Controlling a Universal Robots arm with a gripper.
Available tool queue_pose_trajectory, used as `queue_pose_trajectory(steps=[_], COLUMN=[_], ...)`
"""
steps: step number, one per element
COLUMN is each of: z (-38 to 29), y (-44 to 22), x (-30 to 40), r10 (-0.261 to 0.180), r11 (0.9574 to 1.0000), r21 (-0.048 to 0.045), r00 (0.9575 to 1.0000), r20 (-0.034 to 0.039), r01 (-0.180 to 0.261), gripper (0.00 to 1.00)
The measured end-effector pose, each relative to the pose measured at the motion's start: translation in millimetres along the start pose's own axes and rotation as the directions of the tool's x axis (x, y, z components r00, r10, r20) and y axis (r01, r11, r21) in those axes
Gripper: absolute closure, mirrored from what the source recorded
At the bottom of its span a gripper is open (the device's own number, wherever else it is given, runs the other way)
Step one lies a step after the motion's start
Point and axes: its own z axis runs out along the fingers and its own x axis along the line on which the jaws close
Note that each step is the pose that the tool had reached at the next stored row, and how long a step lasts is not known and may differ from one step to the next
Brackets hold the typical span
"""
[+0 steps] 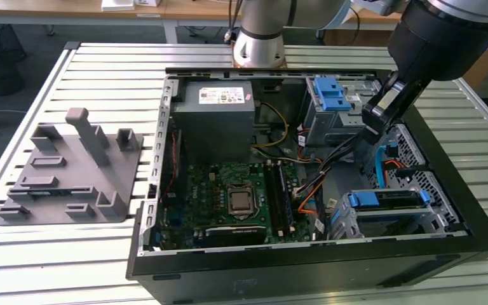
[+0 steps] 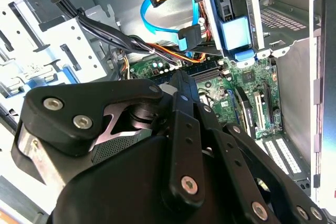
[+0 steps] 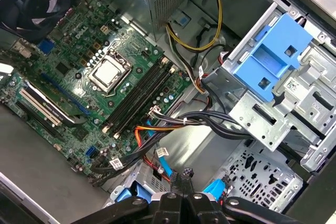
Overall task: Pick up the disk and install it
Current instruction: 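Insert the first disk wire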
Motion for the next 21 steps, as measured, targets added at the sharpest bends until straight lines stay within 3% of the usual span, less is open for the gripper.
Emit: queue_pose_trajectory(steps=[3,7,10,21], z=[0.3,0.6,1.2,1.6], y=[-4.0,-14.9,-19.6,-13.7], x=[-4.8,-18.2,-23.9,-29.8], r10=[0.000,0.000,0.000,0.000], r11=[1.0000,1.0000,1.0000,1.0000], r21=[0.0000,-0.0005,-0.0007,-0.0006], r00=[1.0000,1.0000,1.0000,1.0000], r20=[0.0001,-0.0003,-0.0003,-0.0004], r01=[0.000,0.000,0.000,0.000], gripper=[0.89,0.89,0.89,0.89])
